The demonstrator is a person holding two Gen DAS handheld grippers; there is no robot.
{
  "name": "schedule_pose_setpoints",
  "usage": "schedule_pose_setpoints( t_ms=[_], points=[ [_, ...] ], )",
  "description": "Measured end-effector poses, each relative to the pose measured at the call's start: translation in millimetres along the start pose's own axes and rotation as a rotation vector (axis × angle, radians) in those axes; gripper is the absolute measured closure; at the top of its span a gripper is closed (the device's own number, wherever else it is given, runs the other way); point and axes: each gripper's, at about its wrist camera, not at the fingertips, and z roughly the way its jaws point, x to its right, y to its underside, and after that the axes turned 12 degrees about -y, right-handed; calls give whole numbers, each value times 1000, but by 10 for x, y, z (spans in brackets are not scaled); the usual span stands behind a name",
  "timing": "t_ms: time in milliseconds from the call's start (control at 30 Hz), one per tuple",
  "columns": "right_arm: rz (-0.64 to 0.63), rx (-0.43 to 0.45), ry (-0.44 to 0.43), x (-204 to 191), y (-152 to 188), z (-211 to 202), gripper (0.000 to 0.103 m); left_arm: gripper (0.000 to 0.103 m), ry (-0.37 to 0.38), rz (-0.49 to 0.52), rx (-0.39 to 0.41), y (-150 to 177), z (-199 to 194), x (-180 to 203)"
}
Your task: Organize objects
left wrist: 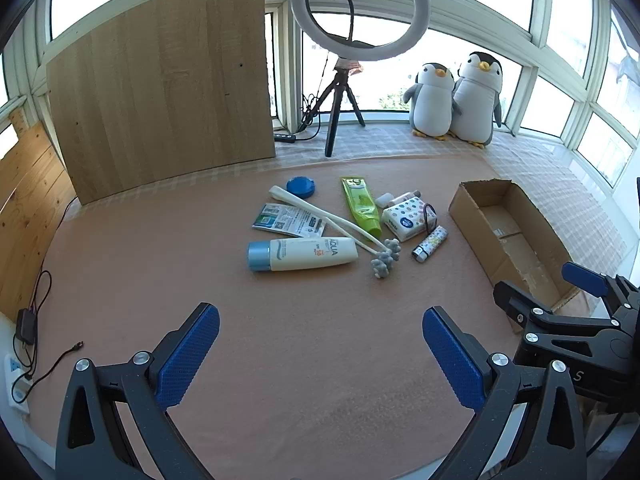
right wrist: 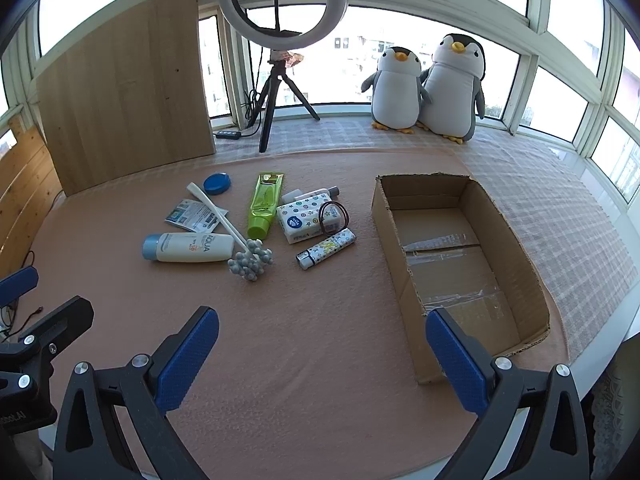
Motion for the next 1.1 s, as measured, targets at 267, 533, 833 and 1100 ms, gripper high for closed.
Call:
schedule_pose_setpoints(
  t_ms=[267,533,833,1100],
  points=[
    [-3,0,1,-25,-2,2,1,0,-5,-8,-1,9,5,-39],
    [-1,-1,0,-24,-8,8,1,0,-6,-8,-5,1,15,-43],
    [4,-8,-4,-25,-8,42,1,0,-9,-13,-9,6,41,-42],
    [-3,-14,-7,-37,-20,72,1,0,-8,-13,-11,13,65,-50]
  ],
)
